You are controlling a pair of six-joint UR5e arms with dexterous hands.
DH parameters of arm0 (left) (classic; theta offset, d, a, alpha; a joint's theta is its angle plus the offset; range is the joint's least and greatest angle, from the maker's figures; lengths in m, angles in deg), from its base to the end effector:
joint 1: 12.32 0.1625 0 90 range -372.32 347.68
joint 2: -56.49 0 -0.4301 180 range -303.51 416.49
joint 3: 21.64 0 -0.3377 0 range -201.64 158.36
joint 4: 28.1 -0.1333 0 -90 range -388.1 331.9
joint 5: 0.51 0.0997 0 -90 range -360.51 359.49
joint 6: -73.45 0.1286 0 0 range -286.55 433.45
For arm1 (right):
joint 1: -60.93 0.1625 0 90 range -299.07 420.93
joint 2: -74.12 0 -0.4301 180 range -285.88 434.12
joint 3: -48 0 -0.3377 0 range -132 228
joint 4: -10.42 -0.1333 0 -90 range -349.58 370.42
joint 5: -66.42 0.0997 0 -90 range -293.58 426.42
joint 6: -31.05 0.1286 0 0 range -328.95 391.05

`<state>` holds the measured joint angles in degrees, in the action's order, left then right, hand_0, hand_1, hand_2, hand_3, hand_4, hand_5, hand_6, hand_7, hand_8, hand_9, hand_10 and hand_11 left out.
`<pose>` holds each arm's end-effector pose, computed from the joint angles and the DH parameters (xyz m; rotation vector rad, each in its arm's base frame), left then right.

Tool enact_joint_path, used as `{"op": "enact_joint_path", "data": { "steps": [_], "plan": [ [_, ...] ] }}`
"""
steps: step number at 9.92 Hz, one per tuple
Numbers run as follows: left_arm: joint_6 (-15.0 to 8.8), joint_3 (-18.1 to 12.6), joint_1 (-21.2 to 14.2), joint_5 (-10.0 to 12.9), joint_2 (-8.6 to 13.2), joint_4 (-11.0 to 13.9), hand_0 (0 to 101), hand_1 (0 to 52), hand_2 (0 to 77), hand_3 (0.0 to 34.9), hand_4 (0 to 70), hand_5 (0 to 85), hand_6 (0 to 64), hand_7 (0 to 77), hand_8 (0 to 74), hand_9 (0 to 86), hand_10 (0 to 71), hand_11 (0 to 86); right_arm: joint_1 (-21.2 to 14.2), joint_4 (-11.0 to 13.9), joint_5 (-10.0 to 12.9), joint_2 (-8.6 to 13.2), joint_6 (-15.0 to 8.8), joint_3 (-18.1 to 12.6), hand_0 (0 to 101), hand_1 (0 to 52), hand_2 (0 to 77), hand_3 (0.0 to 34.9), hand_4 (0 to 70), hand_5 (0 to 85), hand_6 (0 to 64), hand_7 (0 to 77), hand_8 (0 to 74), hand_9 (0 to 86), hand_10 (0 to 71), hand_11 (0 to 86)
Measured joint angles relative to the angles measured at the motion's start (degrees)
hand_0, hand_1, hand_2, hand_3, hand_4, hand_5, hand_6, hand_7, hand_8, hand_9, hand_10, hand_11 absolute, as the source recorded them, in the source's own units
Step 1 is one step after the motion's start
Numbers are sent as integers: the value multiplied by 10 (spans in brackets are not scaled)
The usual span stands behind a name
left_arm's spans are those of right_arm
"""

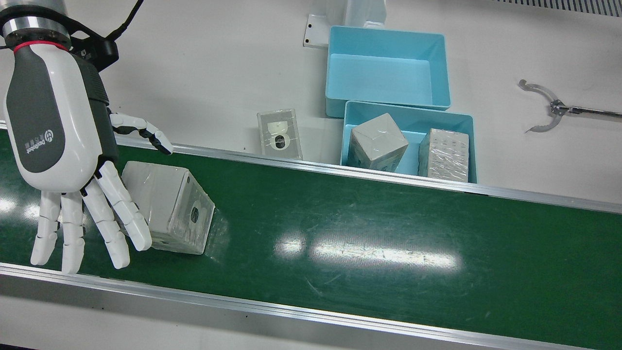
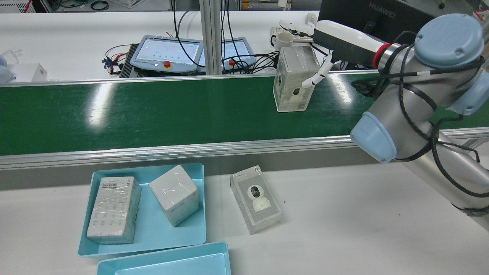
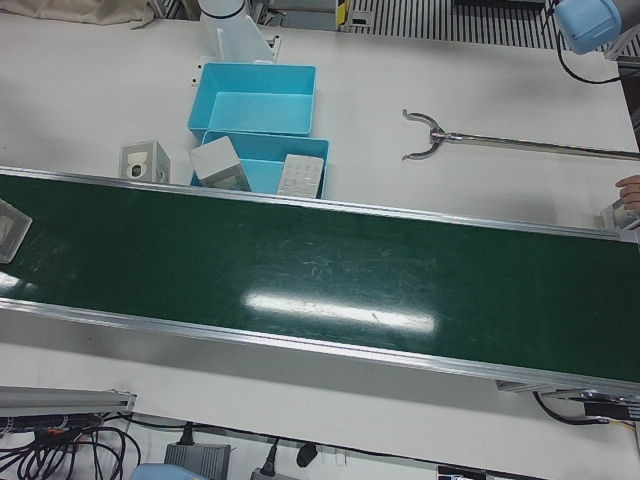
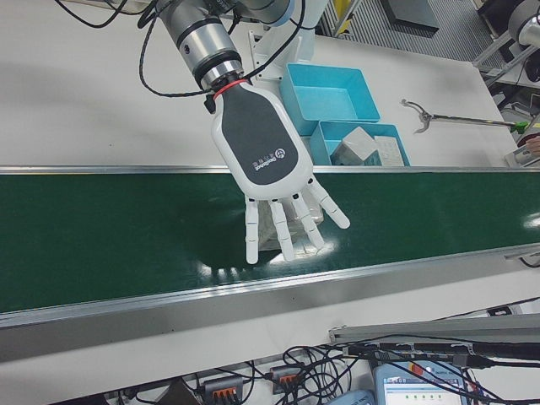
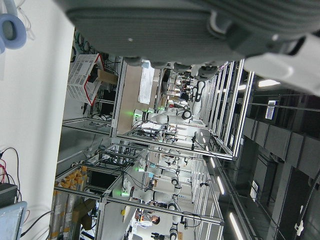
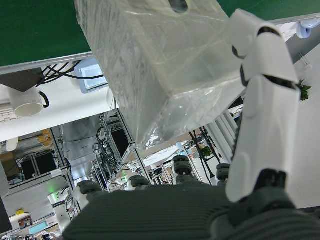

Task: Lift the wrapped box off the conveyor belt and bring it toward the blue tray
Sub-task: 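Carry the wrapped box with the right hand along the belt, away from the trays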

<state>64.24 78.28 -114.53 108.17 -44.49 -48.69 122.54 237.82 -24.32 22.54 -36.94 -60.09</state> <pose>-0.2000 -0.4885 0.5633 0.2988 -2.1840 2.1925 -0.1677 -0.5872 0.2959 0.6175 -1.7451 1.0430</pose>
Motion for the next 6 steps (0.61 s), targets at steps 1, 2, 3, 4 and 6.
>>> {"op": "enact_joint_path", "data": {
  "steps": [1,2,3,4,6],
  "plan": [
    [0,0,0,0,0,0,0,0,11,0,5,5,5,5,5,5,5,0,0,-3,0,-4,-2,9,463,158,256,304,0,11,0,0,0,11,0,16],
    [0,0,0,0,0,0,0,0,11,0,5,5,5,5,0,0,5,0,0,-11,0,-8,-3,21,463,158,256,304,0,11,0,0,0,11,0,16],
    [0,0,0,0,0,0,0,0,11,0,5,5,5,5,0,0,5,0,2,-20,0,-13,-5,30,436,136,235,304,5,11,0,0,0,16,0,16],
    [0,0,0,0,0,0,0,0,11,0,5,5,5,5,5,0,5,0,7,-25,-1,-15,-5,33,428,136,229,305,5,11,0,0,0,11,0,16],
    [0,0,0,0,0,0,0,0,5,0,5,5,0,5,0,0,5,0,37,-31,-3,-18,-3,16,427,136,229,305,5,11,0,0,0,11,0,16]
  ]
}}
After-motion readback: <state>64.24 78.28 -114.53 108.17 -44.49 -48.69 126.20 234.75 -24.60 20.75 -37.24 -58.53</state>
